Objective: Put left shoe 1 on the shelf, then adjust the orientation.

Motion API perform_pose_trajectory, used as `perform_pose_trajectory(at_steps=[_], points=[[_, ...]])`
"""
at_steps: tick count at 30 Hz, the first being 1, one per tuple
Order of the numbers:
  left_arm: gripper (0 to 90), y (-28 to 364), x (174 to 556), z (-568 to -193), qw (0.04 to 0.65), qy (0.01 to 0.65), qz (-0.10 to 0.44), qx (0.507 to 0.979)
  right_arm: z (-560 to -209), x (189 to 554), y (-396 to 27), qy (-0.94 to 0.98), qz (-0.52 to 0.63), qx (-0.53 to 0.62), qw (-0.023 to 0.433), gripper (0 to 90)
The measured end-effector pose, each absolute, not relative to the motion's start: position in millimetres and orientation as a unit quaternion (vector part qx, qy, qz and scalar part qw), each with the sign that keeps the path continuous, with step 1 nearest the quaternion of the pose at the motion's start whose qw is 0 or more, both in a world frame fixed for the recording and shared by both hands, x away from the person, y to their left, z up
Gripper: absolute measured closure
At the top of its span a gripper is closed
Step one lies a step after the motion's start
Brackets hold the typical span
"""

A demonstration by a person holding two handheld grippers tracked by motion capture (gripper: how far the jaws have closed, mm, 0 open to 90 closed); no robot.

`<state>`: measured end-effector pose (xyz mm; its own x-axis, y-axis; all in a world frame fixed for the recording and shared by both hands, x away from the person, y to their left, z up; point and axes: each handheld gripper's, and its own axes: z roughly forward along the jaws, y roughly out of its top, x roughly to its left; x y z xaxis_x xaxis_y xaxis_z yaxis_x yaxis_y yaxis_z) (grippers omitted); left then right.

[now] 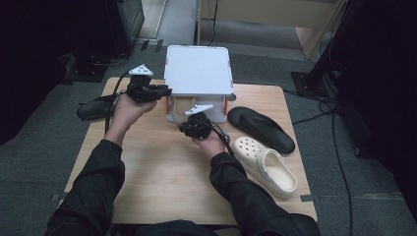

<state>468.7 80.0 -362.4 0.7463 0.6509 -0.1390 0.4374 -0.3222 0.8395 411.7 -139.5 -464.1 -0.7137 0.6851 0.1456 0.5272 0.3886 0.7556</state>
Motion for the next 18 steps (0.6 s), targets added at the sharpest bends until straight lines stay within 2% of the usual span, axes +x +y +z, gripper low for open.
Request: perform_pose_trajectory(at_steps=[5, 18], points=[[58.8, 76, 465, -359, 0.471, 0.344, 0.086, 0.808, -444, 382, -165, 0.828, 0.427, 0.354, 0.088, 71.6], [54.0, 73, 440, -361, 0.463, 0.340, 0.059, 0.816, -423, 350, -215, 0.822, 0.435, 0.358, 0.084, 69.5]])
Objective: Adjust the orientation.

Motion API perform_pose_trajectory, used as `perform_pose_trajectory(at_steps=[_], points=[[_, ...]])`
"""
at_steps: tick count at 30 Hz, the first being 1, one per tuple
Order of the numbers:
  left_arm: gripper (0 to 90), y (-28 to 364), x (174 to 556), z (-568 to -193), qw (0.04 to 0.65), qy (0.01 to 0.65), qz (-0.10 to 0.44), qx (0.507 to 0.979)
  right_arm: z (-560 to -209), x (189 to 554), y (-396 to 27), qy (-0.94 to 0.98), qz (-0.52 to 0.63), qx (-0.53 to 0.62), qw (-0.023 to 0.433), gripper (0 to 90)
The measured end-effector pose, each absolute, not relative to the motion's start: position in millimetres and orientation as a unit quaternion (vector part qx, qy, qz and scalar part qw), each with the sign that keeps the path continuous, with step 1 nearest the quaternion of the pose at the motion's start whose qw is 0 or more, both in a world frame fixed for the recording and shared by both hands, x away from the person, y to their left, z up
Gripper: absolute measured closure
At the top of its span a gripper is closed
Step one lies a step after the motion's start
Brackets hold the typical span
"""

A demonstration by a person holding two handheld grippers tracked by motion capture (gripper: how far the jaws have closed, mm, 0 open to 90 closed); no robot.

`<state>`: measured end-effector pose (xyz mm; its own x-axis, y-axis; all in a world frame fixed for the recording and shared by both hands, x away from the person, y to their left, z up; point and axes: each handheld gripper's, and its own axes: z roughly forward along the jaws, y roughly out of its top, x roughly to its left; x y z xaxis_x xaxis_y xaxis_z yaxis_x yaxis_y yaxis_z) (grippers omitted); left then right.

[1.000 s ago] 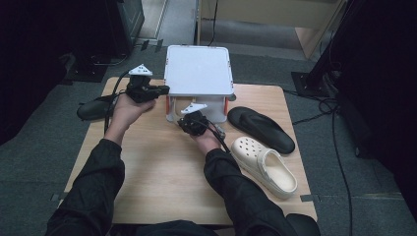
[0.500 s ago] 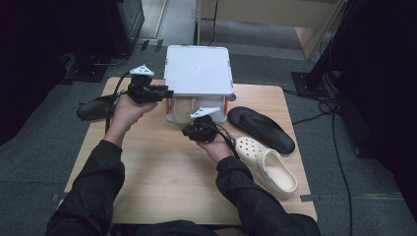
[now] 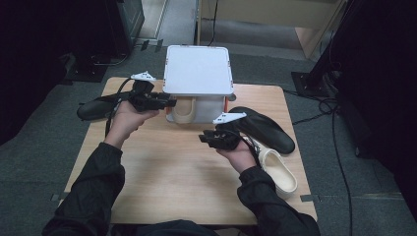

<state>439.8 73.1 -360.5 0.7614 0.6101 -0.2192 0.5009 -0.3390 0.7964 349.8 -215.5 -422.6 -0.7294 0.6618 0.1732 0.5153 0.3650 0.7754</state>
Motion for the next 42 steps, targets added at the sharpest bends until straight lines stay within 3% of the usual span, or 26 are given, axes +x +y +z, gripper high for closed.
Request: perform_pose_trajectory(at_steps=[20, 42], points=[[51.3, 62, 412, -384, 0.461, 0.317, 0.048, 0.827, -418, 297, -301, 0.797, 0.420, 0.414, 0.130, 65.8], [50.8, 49, 416, -402, 0.444, 0.304, 0.040, 0.842, -420, 269, -345, 0.778, 0.395, 0.460, 0.164, 58.7]])
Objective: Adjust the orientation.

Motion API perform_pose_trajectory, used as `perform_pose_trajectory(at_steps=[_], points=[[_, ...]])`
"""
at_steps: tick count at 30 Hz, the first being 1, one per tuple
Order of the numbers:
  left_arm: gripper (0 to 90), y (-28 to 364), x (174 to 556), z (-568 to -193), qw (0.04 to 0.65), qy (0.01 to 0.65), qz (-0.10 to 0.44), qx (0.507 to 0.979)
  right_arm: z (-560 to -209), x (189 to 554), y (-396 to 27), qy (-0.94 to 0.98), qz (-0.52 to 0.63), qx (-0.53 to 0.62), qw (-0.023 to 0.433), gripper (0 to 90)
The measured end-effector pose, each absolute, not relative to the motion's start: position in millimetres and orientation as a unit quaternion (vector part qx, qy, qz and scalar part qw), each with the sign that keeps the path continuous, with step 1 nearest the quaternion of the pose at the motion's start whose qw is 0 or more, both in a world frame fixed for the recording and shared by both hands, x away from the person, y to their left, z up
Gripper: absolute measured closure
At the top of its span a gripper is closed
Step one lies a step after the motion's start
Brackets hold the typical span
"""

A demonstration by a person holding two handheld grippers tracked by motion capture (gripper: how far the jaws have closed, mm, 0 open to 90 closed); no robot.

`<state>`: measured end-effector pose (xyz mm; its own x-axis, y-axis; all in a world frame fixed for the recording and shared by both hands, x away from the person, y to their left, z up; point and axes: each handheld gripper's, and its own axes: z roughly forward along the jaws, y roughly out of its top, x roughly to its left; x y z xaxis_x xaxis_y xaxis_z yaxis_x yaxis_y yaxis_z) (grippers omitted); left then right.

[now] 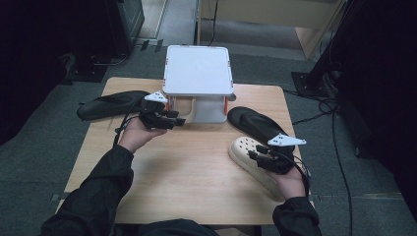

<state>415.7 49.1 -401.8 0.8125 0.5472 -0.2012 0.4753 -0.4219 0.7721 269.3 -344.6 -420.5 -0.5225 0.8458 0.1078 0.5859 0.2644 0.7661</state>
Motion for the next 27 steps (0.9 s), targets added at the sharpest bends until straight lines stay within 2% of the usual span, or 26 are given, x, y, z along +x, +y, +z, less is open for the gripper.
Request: perform_pose_trajectory(at_steps=[13, 23, 27], points=[[50.8, 55, 418, -401, 0.449, 0.309, 0.043, 0.837, -421, 248, -360, 0.762, 0.407, 0.468, 0.187, 58.2], [50.8, 56, 419, -401, 0.455, 0.311, 0.045, 0.833, -431, 244, -369, 0.762, 0.379, 0.497, 0.170, 56.9], [50.9, 55, 418, -401, 0.454, 0.308, 0.047, 0.835, -435, 248, -371, 0.747, 0.404, 0.502, 0.163, 59.0]])
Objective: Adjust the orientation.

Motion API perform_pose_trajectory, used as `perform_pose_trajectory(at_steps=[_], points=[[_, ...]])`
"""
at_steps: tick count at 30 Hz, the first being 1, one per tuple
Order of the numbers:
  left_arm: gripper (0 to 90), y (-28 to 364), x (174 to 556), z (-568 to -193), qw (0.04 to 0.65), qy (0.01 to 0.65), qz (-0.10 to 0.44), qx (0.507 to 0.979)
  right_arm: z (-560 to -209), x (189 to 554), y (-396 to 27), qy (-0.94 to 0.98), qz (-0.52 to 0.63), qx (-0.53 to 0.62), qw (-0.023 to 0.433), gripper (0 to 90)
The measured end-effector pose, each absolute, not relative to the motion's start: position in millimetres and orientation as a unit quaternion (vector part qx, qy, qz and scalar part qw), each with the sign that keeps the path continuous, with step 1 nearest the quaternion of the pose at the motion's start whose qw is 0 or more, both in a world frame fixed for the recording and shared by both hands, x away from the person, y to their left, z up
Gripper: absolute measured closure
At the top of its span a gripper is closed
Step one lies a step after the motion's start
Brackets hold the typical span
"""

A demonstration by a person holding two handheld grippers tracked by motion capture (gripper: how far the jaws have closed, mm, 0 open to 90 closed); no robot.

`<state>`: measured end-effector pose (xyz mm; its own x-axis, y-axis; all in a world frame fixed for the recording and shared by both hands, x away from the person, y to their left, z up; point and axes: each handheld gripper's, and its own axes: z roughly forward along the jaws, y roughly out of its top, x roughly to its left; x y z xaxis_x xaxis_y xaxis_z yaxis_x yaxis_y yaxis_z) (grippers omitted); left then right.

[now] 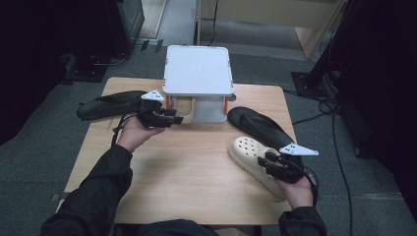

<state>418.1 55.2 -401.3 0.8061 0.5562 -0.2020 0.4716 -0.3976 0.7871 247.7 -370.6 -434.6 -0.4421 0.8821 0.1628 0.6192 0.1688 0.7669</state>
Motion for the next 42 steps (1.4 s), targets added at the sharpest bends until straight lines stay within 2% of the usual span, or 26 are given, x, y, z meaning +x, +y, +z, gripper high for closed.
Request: perform_pose_trajectory(at_steps=[10, 14, 15, 18, 27, 42], points=[[51.3, 56, 419, -401, 0.457, 0.309, 0.049, 0.833, -448, 253, -364, 0.766, 0.365, 0.509, 0.145, 57.0], [51.9, 55, 418, -401, 0.455, 0.306, 0.049, 0.835, -453, 260, -354, 0.776, 0.359, 0.501, 0.137, 67.4], [57.8, 55, 418, -401, 0.457, 0.303, 0.043, 0.835, -453, 262, -353, 0.776, 0.356, 0.502, 0.140, 70.9], [62.3, 55, 417, -401, 0.460, 0.298, 0.036, 0.836, -452, 263, -355, 0.762, 0.363, 0.523, 0.120, 73.3], [63.1, 53, 415, -401, 0.457, 0.294, 0.037, 0.839, -443, 271, -346, 0.755, 0.382, 0.518, 0.125, 74.8], [65.1, 63, 406, -401, 0.468, 0.302, 0.045, 0.829, -427, 317, -285, 0.774, 0.414, 0.466, 0.114, 75.7]])
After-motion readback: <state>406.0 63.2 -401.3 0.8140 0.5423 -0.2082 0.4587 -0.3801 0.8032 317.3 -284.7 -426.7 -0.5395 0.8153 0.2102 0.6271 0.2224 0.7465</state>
